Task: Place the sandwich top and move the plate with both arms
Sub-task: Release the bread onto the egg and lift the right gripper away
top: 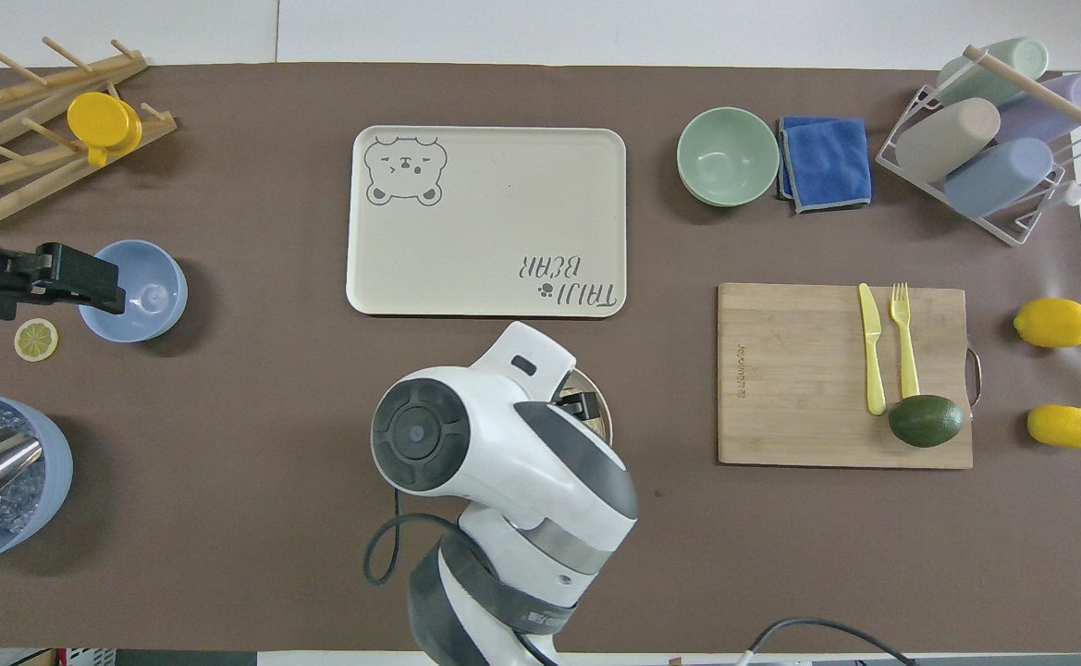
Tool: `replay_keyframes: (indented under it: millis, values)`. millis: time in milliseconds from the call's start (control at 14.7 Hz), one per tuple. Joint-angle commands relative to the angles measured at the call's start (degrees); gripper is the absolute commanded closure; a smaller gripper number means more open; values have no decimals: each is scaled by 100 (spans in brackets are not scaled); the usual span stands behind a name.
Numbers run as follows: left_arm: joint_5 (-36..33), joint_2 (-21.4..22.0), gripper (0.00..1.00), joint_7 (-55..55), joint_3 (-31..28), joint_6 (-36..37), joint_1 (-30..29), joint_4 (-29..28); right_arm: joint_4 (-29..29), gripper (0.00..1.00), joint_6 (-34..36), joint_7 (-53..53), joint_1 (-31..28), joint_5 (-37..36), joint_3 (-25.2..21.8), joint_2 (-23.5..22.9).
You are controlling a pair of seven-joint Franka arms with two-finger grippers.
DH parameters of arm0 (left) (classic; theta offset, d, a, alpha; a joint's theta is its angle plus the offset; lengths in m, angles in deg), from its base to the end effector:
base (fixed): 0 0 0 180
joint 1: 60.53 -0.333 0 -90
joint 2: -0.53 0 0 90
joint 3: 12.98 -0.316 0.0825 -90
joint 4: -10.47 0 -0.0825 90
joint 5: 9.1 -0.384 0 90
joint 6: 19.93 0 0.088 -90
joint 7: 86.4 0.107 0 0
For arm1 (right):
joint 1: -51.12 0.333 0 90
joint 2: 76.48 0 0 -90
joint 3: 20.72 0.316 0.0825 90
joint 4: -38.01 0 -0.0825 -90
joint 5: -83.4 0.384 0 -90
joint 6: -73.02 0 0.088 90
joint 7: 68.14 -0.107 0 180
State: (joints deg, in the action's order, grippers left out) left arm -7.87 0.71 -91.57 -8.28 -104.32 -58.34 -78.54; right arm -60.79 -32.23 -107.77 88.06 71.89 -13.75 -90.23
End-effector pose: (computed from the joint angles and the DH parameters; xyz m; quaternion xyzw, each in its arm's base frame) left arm 0.5390 -0.0677 0.6261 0.9991 -0.0156 -0.0396 0.0065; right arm 0.4581 0.4118 0.4340 0.9924 0.0687 0.0072 0.1014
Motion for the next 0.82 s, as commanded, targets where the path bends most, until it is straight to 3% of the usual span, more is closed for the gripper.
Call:
replay_keyframes:
  millis: [0, 136, 272, 408, 748]
  values:
    - [-88, 211, 0, 42, 49, -25, -69, -309, -131, 0, 530, 533, -703, 236, 59, 802]
    - [-53, 412, 0, 16, 66, -199, 35, -703, -131, 0, 934, 972, -1308, 691, 42, 1259]
    - [-1, 771, 0, -220, 101, -699, 263, -1484, -9, 0, 1382, 1604, -2029, 948, 15, 1681]
    - [306, 1080, 0, -484, 101, -1340, 536, -2267, 194, 0, 1779, 2482, -2811, 1028, 15, 1744]
    - [545, 1002, 0, -765, 101, -2474, 1361, -3252, 247, 0, 2114, 2943, -3569, 1028, -11, 1718]
